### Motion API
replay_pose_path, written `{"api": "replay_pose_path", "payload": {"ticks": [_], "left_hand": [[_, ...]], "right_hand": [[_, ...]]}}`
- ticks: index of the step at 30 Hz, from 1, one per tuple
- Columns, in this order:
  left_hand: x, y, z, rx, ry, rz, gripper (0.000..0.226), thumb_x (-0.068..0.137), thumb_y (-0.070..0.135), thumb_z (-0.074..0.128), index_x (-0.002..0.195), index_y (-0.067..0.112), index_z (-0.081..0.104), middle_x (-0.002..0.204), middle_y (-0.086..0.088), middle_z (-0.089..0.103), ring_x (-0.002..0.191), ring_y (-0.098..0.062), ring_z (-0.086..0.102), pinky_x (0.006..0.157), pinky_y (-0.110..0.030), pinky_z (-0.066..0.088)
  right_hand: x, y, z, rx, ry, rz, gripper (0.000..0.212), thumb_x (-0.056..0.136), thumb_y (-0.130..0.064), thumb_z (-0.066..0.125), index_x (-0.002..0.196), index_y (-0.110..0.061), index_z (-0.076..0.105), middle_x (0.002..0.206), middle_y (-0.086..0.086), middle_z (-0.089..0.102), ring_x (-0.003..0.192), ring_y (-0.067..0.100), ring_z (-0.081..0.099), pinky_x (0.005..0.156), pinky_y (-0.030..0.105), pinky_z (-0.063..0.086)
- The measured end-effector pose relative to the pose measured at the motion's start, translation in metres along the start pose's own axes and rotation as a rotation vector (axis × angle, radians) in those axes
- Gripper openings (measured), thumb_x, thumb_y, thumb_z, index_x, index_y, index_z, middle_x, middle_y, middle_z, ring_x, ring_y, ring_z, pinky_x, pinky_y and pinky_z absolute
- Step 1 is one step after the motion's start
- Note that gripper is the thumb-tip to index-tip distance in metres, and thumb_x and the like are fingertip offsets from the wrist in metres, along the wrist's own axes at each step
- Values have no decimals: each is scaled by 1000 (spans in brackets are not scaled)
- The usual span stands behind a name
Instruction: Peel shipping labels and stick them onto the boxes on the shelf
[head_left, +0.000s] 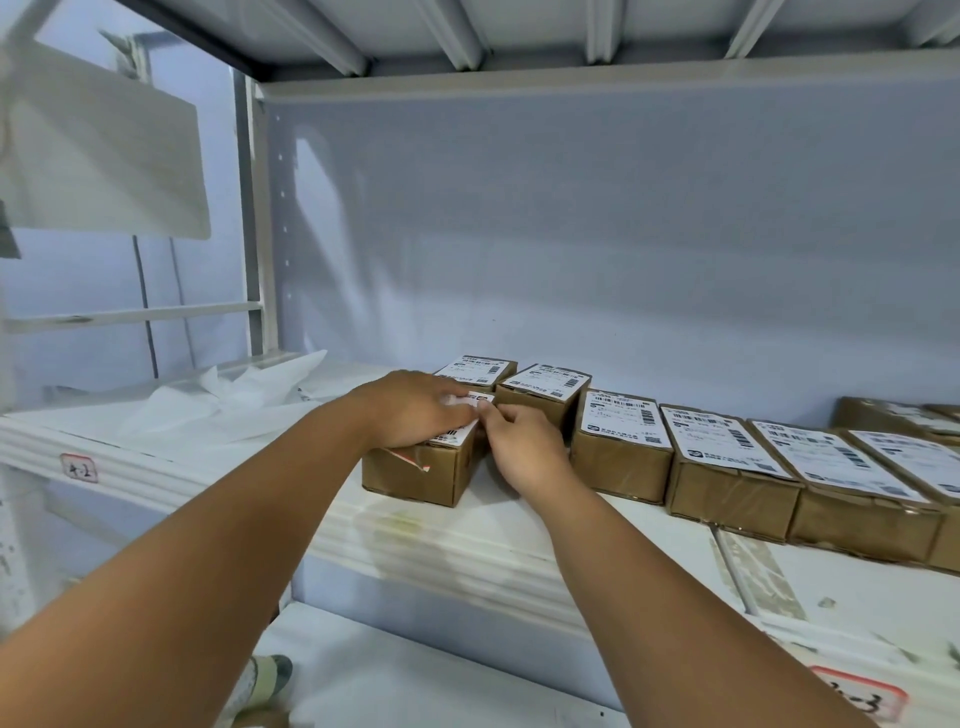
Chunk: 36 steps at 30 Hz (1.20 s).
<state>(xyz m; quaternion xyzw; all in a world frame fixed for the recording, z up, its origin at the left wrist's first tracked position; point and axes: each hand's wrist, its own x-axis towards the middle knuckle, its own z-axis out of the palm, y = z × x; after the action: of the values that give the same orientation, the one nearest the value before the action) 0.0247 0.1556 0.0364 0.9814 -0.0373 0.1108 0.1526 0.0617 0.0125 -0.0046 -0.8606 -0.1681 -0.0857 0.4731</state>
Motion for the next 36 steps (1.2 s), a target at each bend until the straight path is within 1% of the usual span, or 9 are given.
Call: {"api": "replay_pose_path", "payload": {"ticks": [5,8,13,19,24,28,32,34,36], "left_hand": [[-3,-2,5,350,636,158,47,91,42,28,78,18,67,74,0,64,64,-23,58,54,-26,39],[-21,5,15,272,893,141,45,90,38,34,67,16,65,60,0,61,48,-25,55,51,-23,30],[-40,0,43,124,741,77,53,77,65,36,80,23,68,81,5,66,78,-22,58,63,-29,40],[-37,-1,47,160,705,118,41,74,50,44,85,19,68,83,2,65,79,-26,60,82,-38,42],[-39,0,47,236,667,133,41,75,44,41,89,17,68,87,0,66,82,-28,61,89,-46,41],[-41,-1,50,275,691,165,39,74,38,40,93,15,66,92,-2,66,87,-29,61,98,-49,33],[-42,12,49,353,793,369,29,80,26,46,91,9,66,95,-9,66,85,-32,61,86,-41,41],[-42,34,52,286,701,402,28,81,19,43,95,8,64,99,-10,63,82,-33,61,68,-41,50],[-36,58,61,101,539,348,29,84,10,44,109,9,59,111,-10,58,89,-34,60,67,-42,51]], "right_hand": [[-3,-2,-1,-6,14,1,38,97,-42,43,126,-21,57,126,-1,60,116,20,53,83,24,35],[-3,-3,-2,4,28,-17,35,96,-41,46,122,-21,58,124,-1,61,113,19,54,84,24,36],[-5,-4,-1,24,46,-14,21,93,-33,51,110,-25,62,109,1,66,100,20,61,89,32,47],[-15,-11,-3,-64,101,-58,19,90,-22,50,102,-24,66,101,-1,69,95,18,63,85,33,51],[-32,-22,-9,-441,322,-286,22,91,-21,45,100,-18,64,99,4,67,98,24,58,72,32,45],[-44,-15,-21,-722,360,-545,24,83,-17,53,102,-13,67,102,7,66,104,29,51,82,36,41],[-55,-11,-55,-846,275,-430,49,81,-22,52,129,-22,50,127,4,49,123,26,35,103,38,20],[-58,-9,-72,-902,270,-354,57,79,-24,52,135,-27,41,132,3,43,127,25,31,107,41,15],[-58,-5,-85,-948,233,-260,61,77,-24,51,136,-28,37,134,5,41,129,27,30,110,45,13]]}}
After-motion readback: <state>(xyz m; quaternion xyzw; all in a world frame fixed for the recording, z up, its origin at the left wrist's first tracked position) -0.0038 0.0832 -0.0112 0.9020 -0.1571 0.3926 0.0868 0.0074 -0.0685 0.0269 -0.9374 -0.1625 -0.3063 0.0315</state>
